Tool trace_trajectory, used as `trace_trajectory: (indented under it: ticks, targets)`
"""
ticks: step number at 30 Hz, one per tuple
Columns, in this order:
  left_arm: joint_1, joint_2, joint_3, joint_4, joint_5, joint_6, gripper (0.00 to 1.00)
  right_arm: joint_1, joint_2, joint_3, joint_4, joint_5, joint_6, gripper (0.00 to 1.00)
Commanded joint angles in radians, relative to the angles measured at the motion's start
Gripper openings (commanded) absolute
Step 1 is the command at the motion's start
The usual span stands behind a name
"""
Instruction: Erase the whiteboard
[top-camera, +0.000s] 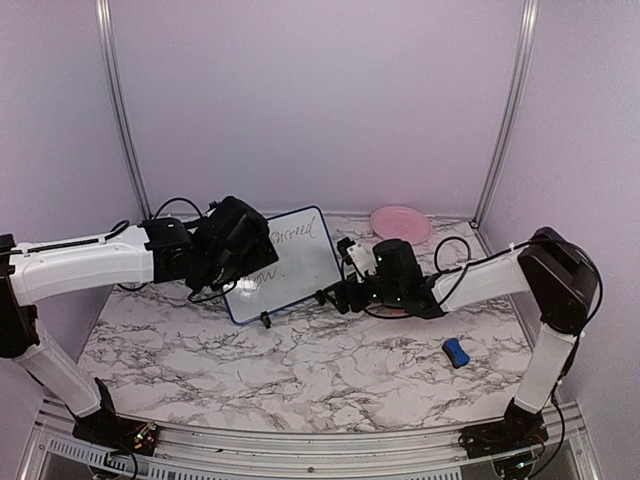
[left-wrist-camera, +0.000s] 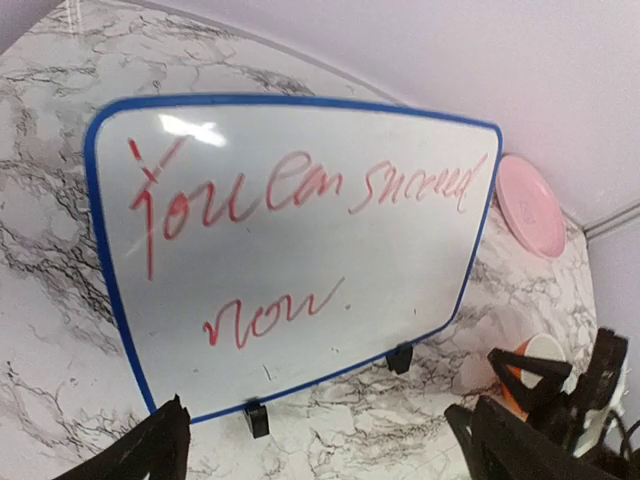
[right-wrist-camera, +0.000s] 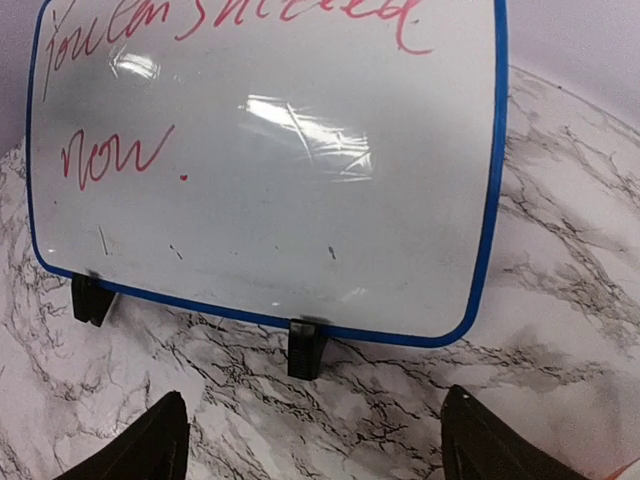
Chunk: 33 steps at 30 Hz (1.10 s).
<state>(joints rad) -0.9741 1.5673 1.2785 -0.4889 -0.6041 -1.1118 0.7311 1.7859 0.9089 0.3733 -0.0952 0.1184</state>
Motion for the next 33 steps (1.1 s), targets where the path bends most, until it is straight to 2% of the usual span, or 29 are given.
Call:
trace_trajectory:
  ticks: [1, 8, 14, 18, 23, 28, 33]
  targets:
    - [0.093, -0.089, -0.041, 0.072, -0.004, 0.159, 0.99, 0.020, 0.080, 0.081, -0.083, 0.030, 0.003, 0.79]
    - [0.209, -0.231, -0.104, 0.133, 0.035, 0.275, 0.99, 0.037, 0.162, 0.161, -0.133, 0.024, 0.025, 0.59]
    - [0.293, -0.352, -0.201, 0.221, 0.013, 0.283, 0.99, 0.072, 0.215, 0.216, -0.155, 0.039, 0.029, 0.55]
    - [0.369, -0.403, -0.229, 0.252, 0.039, 0.325, 0.99, 0.079, 0.250, 0.251, -0.173, 0.071, 0.040, 0.48]
    - [0.386, -0.426, -0.250, 0.274, 0.019, 0.389, 0.99, 0.079, 0.284, 0.291, -0.202, 0.091, 0.045, 0.40]
    - [0.406, -0.419, -0.252, 0.274, 0.056, 0.407, 0.99, 0.079, 0.304, 0.318, -0.217, 0.134, 0.033, 0.28]
    - [0.458, -0.412, -0.253, 0.273, 0.163, 0.440, 0.99, 0.079, 0.300, 0.312, -0.228, 0.142, 0.015, 0.09]
